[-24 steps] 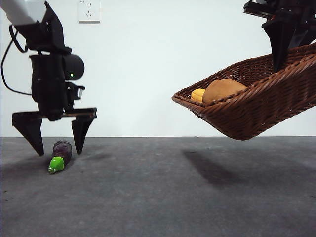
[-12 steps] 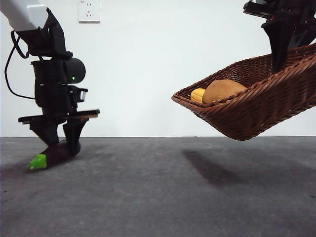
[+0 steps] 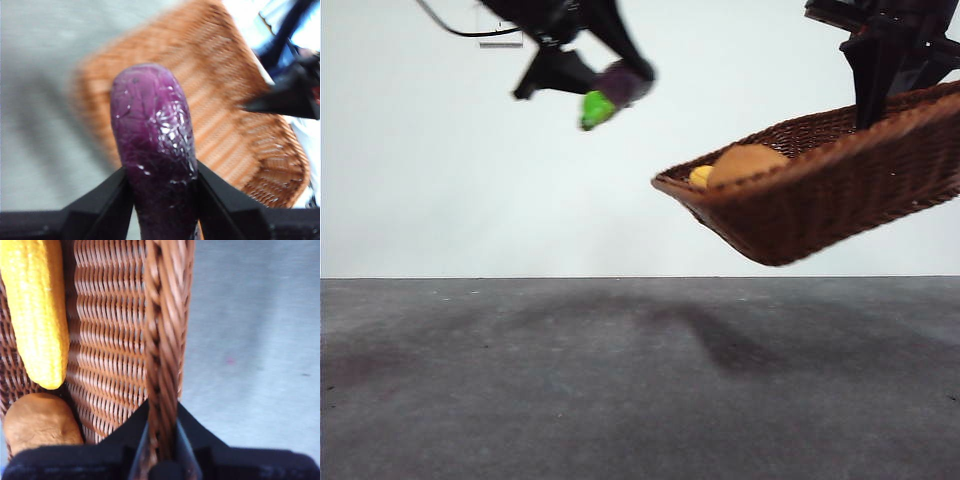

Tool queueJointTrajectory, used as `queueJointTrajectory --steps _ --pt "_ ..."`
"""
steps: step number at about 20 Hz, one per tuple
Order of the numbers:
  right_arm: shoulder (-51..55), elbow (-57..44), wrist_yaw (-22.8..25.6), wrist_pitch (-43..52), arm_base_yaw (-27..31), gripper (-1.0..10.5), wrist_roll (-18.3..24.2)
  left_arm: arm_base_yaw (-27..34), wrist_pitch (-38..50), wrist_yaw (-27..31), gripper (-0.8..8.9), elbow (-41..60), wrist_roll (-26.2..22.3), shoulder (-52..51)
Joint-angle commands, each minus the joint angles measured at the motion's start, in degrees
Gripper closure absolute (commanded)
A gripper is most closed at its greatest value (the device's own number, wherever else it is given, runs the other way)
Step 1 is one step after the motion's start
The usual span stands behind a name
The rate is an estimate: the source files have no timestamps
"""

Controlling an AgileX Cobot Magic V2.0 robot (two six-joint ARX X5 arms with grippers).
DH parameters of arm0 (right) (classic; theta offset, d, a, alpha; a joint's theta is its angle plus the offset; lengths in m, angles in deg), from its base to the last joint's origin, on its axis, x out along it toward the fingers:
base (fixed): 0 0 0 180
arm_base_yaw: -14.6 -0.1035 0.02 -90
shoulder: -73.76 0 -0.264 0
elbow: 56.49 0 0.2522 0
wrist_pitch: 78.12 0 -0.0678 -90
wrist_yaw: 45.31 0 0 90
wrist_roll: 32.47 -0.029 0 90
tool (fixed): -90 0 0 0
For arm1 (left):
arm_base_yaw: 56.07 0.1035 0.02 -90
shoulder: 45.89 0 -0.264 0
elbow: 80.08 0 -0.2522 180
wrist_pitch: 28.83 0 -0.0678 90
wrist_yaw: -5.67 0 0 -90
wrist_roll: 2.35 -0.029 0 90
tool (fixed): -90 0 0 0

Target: Help me put the vegetables on the table into the basket

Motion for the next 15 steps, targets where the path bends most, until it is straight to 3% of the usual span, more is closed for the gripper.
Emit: queueJointTrajectory --steps 1,6,10,13,14,15 --pt "0.44 -0.26 -3.5 0.26 -0.07 9.5 -0.24 -4.96 1.75 3.87 8.23 0.35 2.05 0.76" --pt "0.44 -0.26 -5.18 -0.13 -0.11 9.5 -0.22 -12.46 9.86 9.38 8.17 0.35 11.67 1.4" --pt "0.44 -0.26 -9.62 0.0 -0.31 9.5 0.44 -12.94 12.17 9.38 8.17 0.35 17.64 2.99" --pt "0.44 -0.26 -10.03 0.22 -1.53 9.5 0.44 -12.81 13.57 9.27 8.13 0.35 19.8 3.89" --pt "0.44 -0.26 -9.01 0.11 -1.68 9.5 0.44 -12.81 13.68 9.35 7.99 0.35 20.13 4.02" --pt "0.44 -0.26 -8.98 0.07 -1.88 9.5 0.44 -12.81 13.81 9.35 6.96 0.35 20.22 4.02"
